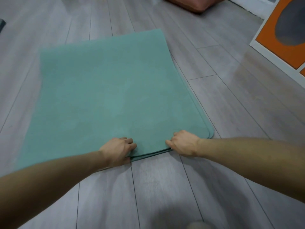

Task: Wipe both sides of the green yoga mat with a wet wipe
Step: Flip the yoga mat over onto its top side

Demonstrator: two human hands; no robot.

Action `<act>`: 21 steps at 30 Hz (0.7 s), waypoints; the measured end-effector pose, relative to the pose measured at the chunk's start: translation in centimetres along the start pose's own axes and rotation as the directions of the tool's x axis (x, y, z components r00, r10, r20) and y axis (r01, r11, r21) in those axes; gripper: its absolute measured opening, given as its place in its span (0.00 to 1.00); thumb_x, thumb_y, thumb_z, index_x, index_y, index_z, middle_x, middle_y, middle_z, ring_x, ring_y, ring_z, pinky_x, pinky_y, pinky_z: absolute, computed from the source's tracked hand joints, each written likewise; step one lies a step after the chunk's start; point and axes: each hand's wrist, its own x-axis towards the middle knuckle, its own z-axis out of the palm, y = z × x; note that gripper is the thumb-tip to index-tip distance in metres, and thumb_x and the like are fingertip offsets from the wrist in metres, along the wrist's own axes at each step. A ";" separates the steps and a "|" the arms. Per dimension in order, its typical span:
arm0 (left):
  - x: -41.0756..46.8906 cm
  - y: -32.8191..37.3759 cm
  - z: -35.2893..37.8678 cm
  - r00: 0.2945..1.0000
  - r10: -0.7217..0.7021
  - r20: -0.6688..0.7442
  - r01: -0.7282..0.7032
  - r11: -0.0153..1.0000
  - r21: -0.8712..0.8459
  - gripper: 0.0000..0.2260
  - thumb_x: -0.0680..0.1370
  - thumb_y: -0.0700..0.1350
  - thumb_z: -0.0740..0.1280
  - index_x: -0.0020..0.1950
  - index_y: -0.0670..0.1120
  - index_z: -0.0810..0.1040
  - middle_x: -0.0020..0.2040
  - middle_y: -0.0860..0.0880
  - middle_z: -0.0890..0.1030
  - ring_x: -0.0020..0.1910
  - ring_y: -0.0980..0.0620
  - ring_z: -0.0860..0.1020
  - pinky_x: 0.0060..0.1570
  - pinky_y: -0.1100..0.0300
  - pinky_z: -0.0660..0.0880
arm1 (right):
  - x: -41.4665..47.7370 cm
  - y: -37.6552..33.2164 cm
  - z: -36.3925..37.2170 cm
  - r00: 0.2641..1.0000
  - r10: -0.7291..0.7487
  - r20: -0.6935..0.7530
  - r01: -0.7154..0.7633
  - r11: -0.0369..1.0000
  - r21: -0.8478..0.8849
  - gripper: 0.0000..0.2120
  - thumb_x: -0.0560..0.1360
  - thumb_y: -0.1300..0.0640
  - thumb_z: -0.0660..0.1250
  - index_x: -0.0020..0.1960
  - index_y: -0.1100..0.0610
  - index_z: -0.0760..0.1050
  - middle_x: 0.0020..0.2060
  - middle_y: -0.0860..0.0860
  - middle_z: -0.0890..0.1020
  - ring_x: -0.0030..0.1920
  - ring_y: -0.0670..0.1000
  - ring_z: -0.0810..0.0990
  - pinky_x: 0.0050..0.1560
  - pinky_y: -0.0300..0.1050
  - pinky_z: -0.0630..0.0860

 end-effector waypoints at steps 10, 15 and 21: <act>1.6 2.0 -0.9 1.000 0.017 0.015 -0.017 1.000 -0.018 0.10 0.74 0.53 0.69 0.52 0.51 0.77 0.49 0.51 0.78 0.48 0.45 0.79 0.42 0.49 0.77 | -2.0 1.6 0.2 0.981 0.169 0.094 -0.188 0.950 0.249 0.13 0.79 0.47 0.61 0.57 0.56 0.68 0.51 0.59 0.83 0.51 0.62 0.80 0.46 0.51 0.72; 2.4 1.9 -1.8 0.994 0.074 0.076 -0.072 0.997 -0.030 0.11 0.70 0.52 0.65 0.50 0.50 0.76 0.48 0.50 0.78 0.48 0.44 0.79 0.41 0.49 0.76 | -5.1 4.0 -1.1 0.908 0.329 0.260 -0.419 0.713 0.562 0.13 0.79 0.58 0.60 0.61 0.58 0.64 0.51 0.60 0.80 0.47 0.61 0.78 0.47 0.53 0.76; 4.1 2.1 -1.8 0.981 0.177 0.082 -0.177 0.984 -0.001 0.15 0.69 0.61 0.66 0.48 0.52 0.76 0.48 0.52 0.77 0.48 0.46 0.79 0.38 0.51 0.77 | -4.6 10.0 0.1 0.858 0.490 0.157 -0.498 0.717 0.488 0.13 0.74 0.63 0.71 0.57 0.57 0.77 0.53 0.57 0.79 0.52 0.60 0.80 0.51 0.50 0.78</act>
